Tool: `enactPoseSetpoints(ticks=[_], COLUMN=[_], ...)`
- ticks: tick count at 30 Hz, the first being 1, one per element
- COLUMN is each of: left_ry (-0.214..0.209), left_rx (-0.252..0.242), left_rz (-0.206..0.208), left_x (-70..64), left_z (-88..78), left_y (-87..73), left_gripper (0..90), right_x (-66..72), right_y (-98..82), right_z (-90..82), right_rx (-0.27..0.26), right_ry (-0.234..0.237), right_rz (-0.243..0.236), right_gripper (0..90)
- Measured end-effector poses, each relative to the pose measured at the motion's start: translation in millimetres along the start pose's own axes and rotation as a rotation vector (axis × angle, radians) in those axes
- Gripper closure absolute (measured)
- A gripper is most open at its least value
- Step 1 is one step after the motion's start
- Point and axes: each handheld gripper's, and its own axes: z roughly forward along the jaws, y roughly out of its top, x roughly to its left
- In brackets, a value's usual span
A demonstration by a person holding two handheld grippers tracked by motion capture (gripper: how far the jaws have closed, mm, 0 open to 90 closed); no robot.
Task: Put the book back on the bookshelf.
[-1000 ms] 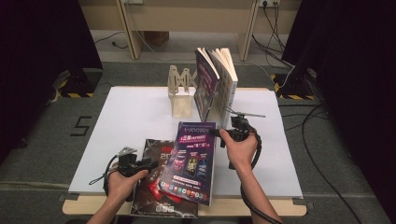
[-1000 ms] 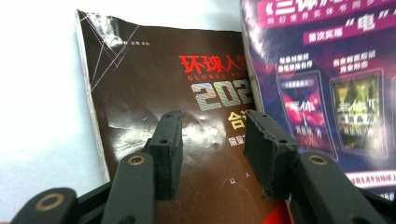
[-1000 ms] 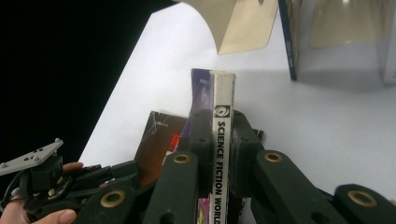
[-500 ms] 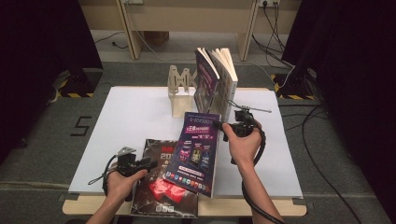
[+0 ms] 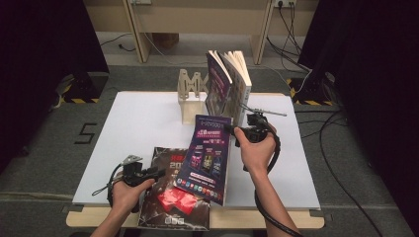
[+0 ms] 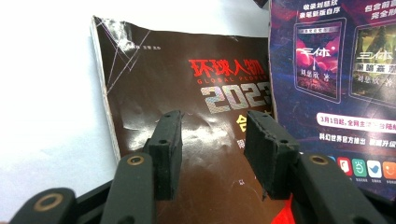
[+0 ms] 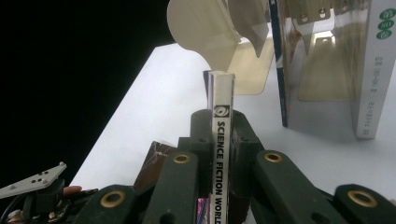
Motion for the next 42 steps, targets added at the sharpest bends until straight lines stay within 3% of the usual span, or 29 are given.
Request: enactPoseSetpoints(ticks=[31, 42], left_ry=[0.007, 0.006], left_rx=[-0.002, 0.001], left_rz=[-0.007, -0.012], left_x=[4.8, 5.8], left_z=[0.4, 0.0], left_y=[-1.0, -1.6], left_gripper=[55.7, 55.8], right_x=[9.3, 15.3], right_y=[19.8, 28.6], right_z=[-8.6, -12.1], right_rx=[-0.094, -0.131], right_ry=[-0.050, -0.067], right_rz=[-0.037, -0.070], right_gripper=[83.1, 83.1])
